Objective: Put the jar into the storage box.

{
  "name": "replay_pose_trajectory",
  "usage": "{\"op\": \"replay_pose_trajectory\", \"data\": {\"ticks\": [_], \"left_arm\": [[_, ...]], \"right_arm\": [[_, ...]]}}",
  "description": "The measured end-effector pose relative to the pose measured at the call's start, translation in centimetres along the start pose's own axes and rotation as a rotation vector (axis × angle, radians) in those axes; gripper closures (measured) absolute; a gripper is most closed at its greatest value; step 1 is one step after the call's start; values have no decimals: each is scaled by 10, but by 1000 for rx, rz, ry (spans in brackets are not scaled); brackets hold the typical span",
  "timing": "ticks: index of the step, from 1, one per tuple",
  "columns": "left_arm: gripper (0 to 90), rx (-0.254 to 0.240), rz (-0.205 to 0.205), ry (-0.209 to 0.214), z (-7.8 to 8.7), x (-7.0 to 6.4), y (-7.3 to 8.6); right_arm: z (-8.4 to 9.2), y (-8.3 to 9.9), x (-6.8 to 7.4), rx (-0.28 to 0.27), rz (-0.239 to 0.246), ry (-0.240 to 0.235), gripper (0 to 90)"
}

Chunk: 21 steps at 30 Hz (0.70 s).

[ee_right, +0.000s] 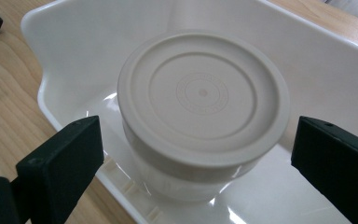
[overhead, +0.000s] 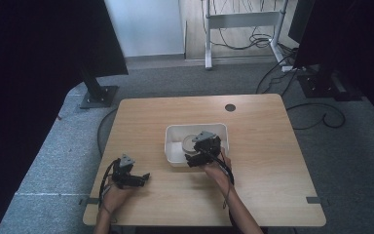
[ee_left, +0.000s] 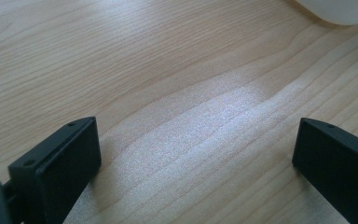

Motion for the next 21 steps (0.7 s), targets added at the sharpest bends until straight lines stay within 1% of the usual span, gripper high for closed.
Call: {"op": "replay_pose_trajectory", "data": {"ticks": [12, 21], "left_arm": [[10, 0, 2, -3, 1, -1, 1], [9, -1, 5, -4, 1, -1, 1]], "right_arm": [[15, 5, -5, -11, -7, 2, 20], [25, 10, -8, -24, -19, -19, 29]]}}
Point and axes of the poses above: each handheld gripper's, and its own axes: z roughly backward along the jaws, y roughly out of its underside, x roughly to its left, the point moved 1 cm from there along -z, roughly forward along the jaws, and after that the axes turned 8 degrees about -x, right-handed, at the moved point
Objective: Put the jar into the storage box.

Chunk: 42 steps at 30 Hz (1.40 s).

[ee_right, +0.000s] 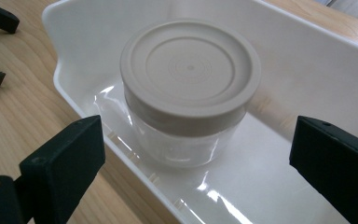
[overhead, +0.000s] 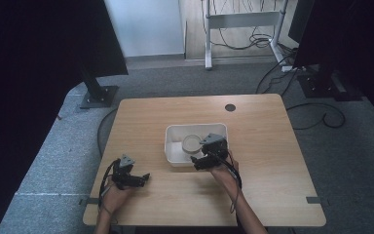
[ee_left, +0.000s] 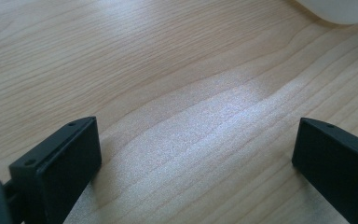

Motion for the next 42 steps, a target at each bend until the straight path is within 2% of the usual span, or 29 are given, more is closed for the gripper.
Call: {"op": "replay_pose_trajectory", "data": {"ticks": [9, 19, 42], "left_arm": [[9, 3, -1, -3, 0, 0, 0], [8, 3, 0, -4, 0, 0, 0], [8, 3, -1, -3, 0, 0, 0]], "right_arm": [[14, 7, -3, -17, 0, -11, 31], [27, 15, -6, -9, 8, -18, 32], [52, 33, -14, -12, 6, -6, 35]]}}
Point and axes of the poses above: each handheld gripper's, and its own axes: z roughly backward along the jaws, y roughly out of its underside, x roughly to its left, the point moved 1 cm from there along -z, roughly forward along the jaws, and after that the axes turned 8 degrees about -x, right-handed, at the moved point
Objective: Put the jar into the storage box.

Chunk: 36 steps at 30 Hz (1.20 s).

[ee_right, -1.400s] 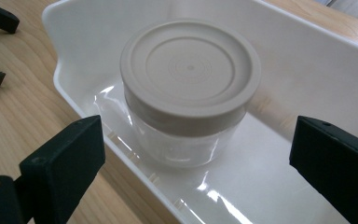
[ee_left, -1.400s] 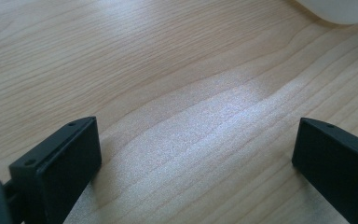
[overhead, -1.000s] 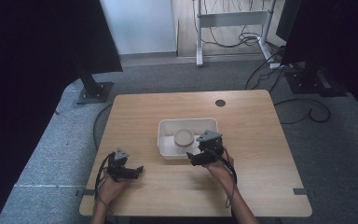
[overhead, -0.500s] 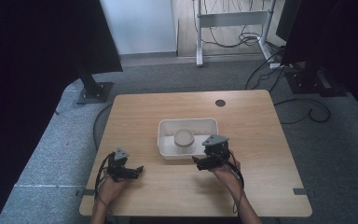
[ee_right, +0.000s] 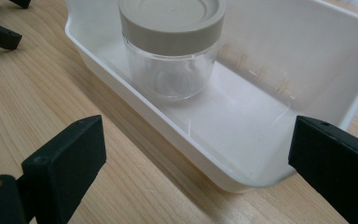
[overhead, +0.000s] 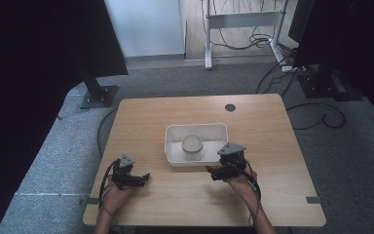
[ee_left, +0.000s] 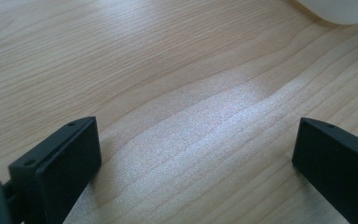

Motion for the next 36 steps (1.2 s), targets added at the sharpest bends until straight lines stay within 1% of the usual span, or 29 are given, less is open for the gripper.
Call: {"op": "replay_pose_trajectory", "data": {"ticks": [11, 19, 36], "left_arm": [[8, 0, 0, 0, 0, 0, 0], [8, 0, 0, 0, 0, 0, 0], [8, 0, 1, -1, 0, 0, 0]], "right_arm": [[13, 6, -4, -8, -6, 12, 34], [20, 11, -6, -12, -21, 20, 33], [38, 25, -16, -11, -40, 43, 31]]}}
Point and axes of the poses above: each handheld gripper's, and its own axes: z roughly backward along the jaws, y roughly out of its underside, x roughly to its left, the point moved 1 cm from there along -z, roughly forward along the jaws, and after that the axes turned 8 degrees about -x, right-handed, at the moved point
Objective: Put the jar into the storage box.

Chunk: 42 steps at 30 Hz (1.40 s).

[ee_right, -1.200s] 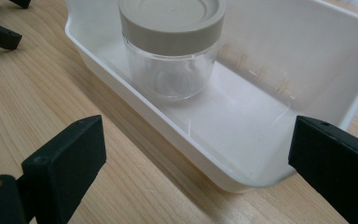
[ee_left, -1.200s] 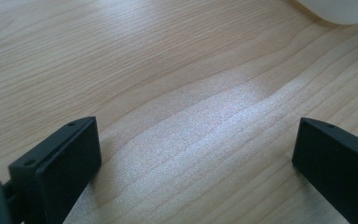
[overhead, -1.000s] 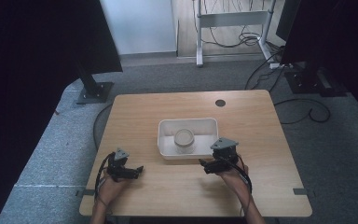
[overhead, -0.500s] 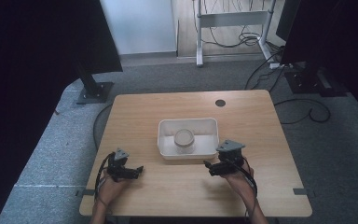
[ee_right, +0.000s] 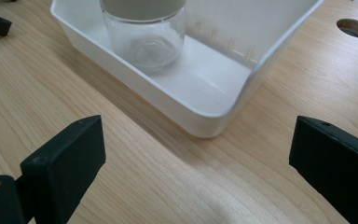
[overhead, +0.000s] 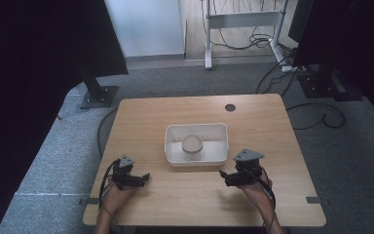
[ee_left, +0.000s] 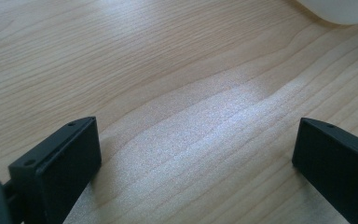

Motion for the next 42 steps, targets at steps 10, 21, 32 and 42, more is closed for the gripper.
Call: {"op": "replay_pose_trajectory", "data": {"ticks": [10, 21, 32, 42], "left_arm": [[8, 0, -1, 0, 0, 0, 0], [8, 0, 0, 0, 0, 0, 0], [8, 0, 0, 0, 0, 0, 0], [8, 0, -1, 0, 0, 0, 0]], "right_arm": [[11, 11, -7, 3, -21, 27, 31], [23, 28, -15, 13, -46, 61, 32], [29, 44, -20, 27, -54, 88, 33], [34, 57, -24, 46, -65, 103, 33]]}}
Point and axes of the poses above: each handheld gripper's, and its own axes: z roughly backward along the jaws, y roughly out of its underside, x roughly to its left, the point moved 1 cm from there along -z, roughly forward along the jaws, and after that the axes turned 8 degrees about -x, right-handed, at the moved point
